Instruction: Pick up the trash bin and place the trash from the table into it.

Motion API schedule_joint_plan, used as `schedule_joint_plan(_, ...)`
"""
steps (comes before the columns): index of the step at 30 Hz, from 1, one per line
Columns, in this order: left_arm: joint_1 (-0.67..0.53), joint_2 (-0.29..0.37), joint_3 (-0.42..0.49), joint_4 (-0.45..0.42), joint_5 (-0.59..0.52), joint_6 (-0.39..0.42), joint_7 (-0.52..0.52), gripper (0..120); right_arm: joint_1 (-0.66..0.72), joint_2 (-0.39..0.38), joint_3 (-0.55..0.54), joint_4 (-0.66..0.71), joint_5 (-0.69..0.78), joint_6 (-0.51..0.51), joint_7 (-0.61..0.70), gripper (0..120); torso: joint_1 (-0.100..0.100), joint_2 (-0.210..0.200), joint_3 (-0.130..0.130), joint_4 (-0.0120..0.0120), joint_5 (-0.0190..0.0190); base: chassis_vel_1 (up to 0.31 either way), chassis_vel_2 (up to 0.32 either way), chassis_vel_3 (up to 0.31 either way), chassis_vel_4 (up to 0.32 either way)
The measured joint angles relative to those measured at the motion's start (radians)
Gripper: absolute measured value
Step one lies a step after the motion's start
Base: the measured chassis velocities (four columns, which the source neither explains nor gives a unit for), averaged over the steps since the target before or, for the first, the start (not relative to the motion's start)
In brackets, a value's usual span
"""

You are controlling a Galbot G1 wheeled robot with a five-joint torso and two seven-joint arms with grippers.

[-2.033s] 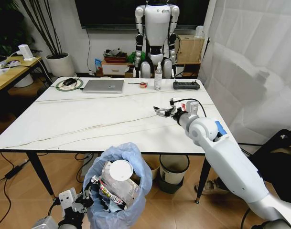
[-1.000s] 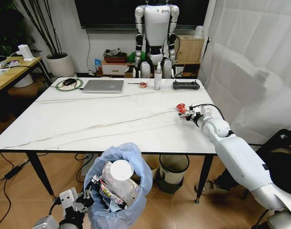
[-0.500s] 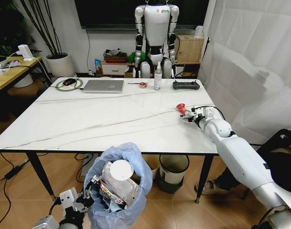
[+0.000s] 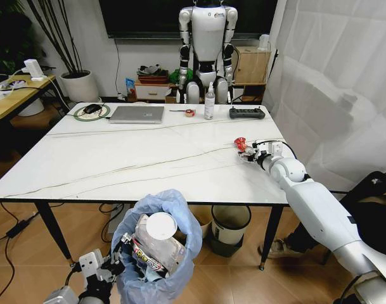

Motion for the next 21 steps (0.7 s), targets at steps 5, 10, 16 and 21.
schedule_joint_plan(5, 0.000, 0.002, 0.000, 0.000, 0.000, 0.000, 0.000, 0, -0.007, -0.003, 0.000, 0.005, -0.001, 0.000, 0.000, 45, 0.000, 0.000, 0.000, -0.0001, 0.0000, 0.000, 0.000, 0.000, 0.000)
schedule_joint_plan(10, 0.000, 0.003, 0.000, 0.000, 0.000, -0.001, 0.000, 0, -0.009, -0.003, 0.002, 0.017, 0.001, 0.000, 0.000, 43, 0.000, 0.000, 0.000, 0.0000, 0.0000, 0.000, 0.000, 0.000, 0.000)
schedule_joint_plan(16, -0.001, 0.003, 0.001, 0.002, 0.000, -0.001, 0.000, 0, -0.013, -0.008, 0.009, 0.051, 0.019, -0.002, 0.000, 43, 0.000, 0.000, 0.000, 0.0000, 0.0001, 0.000, 0.000, 0.000, 0.000)
schedule_joint_plan(21, -0.002, 0.007, 0.000, 0.002, -0.002, -0.001, 0.000, 0, -0.041, -0.060, 0.022, 0.203, 0.145, -0.008, 0.002, 43, 0.000, 0.000, 0.000, 0.0000, -0.0002, 0.000, 0.000, 0.000, 0.000)
